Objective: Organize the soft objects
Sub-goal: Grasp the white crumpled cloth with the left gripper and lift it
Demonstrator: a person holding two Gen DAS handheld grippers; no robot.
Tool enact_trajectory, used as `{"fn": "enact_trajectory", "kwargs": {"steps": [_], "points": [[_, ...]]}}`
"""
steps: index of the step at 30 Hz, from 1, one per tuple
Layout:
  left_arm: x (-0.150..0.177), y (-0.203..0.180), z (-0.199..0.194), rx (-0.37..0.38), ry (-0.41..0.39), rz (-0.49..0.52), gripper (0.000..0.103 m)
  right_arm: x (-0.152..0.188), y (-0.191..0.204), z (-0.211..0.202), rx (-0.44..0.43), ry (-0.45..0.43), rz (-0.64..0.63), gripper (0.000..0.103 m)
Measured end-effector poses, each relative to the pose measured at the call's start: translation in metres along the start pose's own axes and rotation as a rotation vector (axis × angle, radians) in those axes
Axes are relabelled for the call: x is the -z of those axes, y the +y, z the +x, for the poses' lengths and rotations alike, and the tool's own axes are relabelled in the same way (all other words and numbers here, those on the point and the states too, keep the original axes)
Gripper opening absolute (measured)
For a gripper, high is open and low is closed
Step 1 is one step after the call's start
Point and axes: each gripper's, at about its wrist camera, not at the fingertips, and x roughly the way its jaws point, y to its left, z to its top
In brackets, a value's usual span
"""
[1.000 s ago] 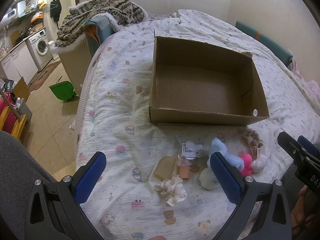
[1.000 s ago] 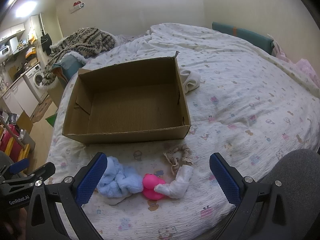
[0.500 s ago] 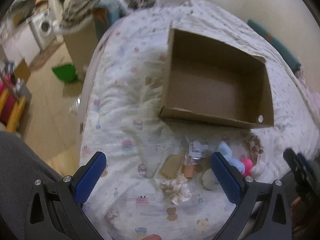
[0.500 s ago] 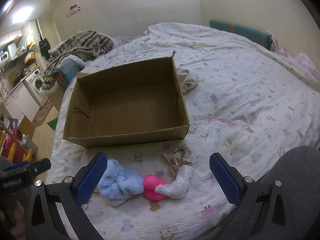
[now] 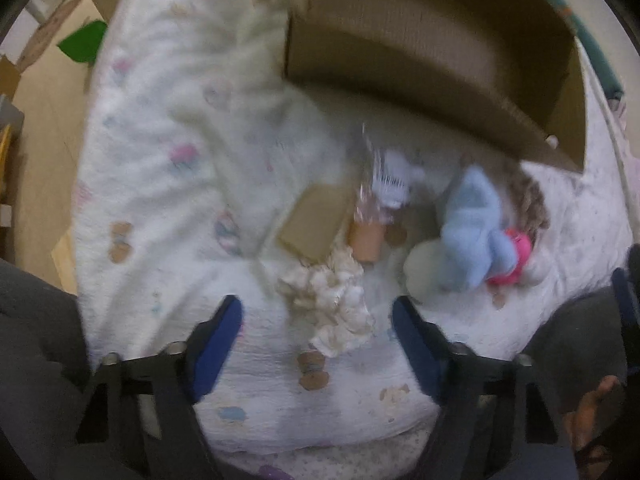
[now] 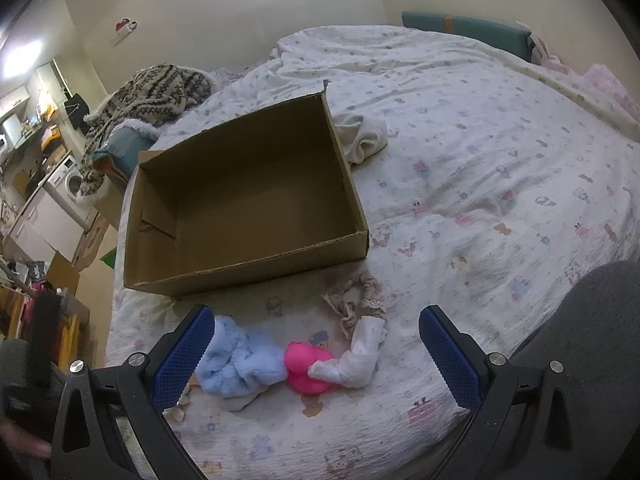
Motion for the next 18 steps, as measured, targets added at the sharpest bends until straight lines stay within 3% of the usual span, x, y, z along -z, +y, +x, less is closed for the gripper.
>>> {"fn": "enact_trajectory", "kwargs": {"steps": [3,6,12,15,18], "points": [[0.003,-0.003,0.012,-0.001,0.012,0.014,0.054,0.000,-0.001,0.000,-0.003,0.003,0.001,0.103],[0.007,0.000,0.016,-0.032,0.008,0.028,0.019,0.000,0.000,0.001,-0.004,0.004,0.002,0.103],[0.030,0.011,-0.018,-0.012,-0.051,0.037,0.010,-0.002,-0.001,0.003,-0.028,0.019,0.009,0.103],[0.039,0.017,-0.051,-0.028,-0.114,0.038,0.010,-0.006,-0.005,0.005,-0.095,0.044,0.036,0.103],[0.041,0.019,-0.087,-0.061,-0.198,0.047,0.010,-0.010,-0.009,0.018,-0.225,0.169,0.084,0.103]]}}
